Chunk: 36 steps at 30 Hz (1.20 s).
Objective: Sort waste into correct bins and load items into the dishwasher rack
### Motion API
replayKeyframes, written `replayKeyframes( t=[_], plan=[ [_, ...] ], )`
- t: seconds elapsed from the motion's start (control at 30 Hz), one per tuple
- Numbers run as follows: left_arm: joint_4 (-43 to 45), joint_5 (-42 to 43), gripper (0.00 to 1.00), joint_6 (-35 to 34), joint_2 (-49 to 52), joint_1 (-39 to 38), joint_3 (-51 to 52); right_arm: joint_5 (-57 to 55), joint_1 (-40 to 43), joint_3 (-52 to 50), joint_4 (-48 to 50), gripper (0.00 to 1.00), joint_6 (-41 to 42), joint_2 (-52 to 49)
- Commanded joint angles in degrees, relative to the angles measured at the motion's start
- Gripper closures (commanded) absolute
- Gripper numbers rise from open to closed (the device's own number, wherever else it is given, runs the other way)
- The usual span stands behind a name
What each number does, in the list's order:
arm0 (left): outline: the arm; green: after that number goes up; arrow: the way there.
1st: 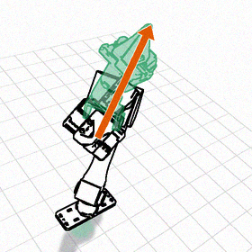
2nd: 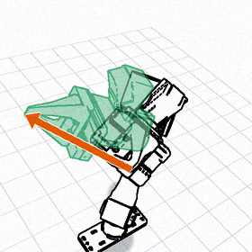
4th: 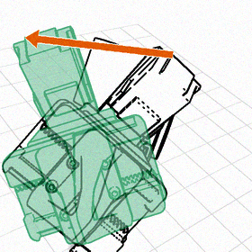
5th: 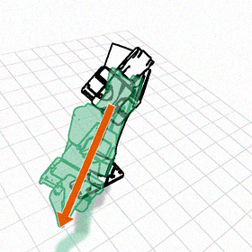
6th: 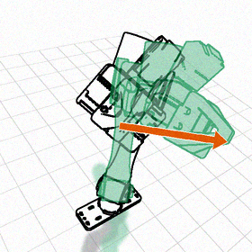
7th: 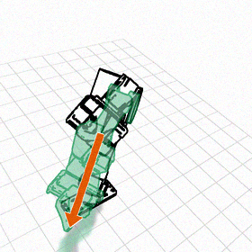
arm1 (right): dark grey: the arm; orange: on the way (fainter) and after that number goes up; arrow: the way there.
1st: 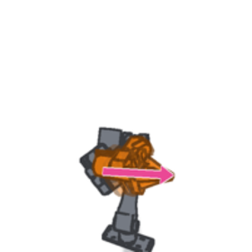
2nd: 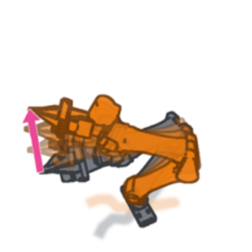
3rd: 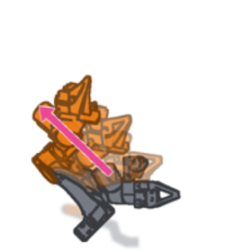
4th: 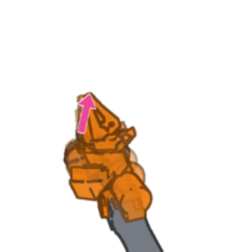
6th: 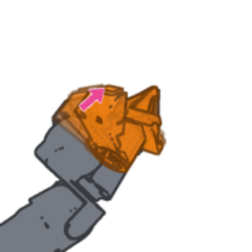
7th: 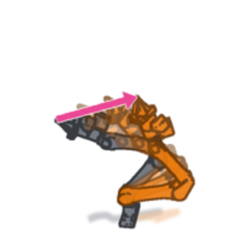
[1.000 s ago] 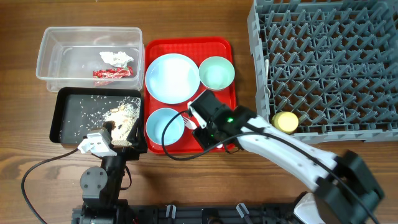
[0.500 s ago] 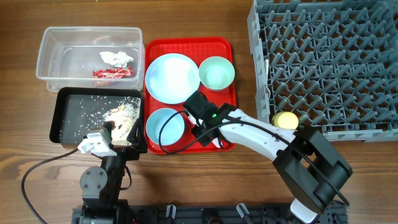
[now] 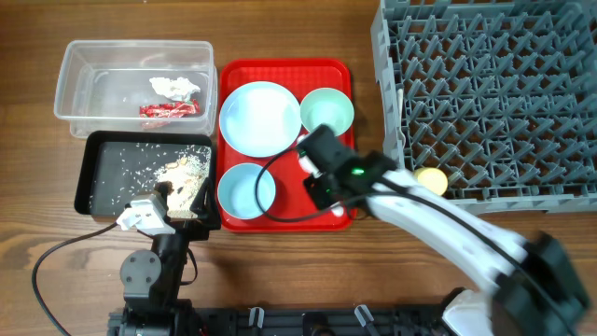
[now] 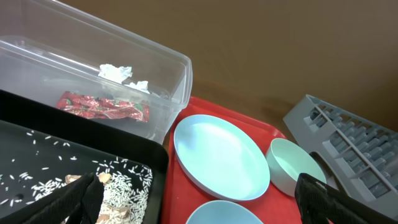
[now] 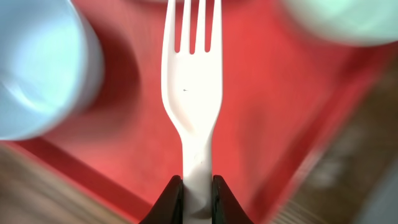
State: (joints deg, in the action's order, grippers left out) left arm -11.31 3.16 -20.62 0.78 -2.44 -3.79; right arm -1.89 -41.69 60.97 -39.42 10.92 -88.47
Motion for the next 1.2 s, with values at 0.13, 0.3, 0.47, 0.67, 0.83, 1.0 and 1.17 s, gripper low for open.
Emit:
replayKeyframes(
  t=[0.13,0.3,0.47,0.67,0.83,1.0,1.17],
  plan=[
    [0.17,0.87,0.00,0.31,-0.61,0.42,0.39,-7.50,13.42,1.36,0.50,0.94,0.70,16.59],
    [0.17,0.87,0.00,0.31,-0.61,0.42,0.39,-7.19,24.70,1.33,5.49,0.95,-2.21,14.60],
    [0.15,0.87,0.00,0.31,-0.61,0.42,0.39,-8.79,29.97,1.33,8.81,0.95,-5.16,6.38],
    [0.15,0.87,0.00,0.31,-0.61,0.42,0.39,-6.01,31.15,1.53,8.52,0.79,-6.43,-0.37],
    [0.17,0.87,0.00,0.31,-0.61,0.42,0.39,-2.34,28.28,5.31,4.17,0.52,-6.43,2.89],
    [0.17,0.87,0.00,0.31,-0.61,0.42,0.39,12.76,24.55,9.05,-0.11,0.43,-2.01,8.85],
    [0.15,0.87,0.00,0.31,-0.61,0.42,0.39,16.33,19.47,8.79,-0.81,0.50,12.33,8.59]
  ],
)
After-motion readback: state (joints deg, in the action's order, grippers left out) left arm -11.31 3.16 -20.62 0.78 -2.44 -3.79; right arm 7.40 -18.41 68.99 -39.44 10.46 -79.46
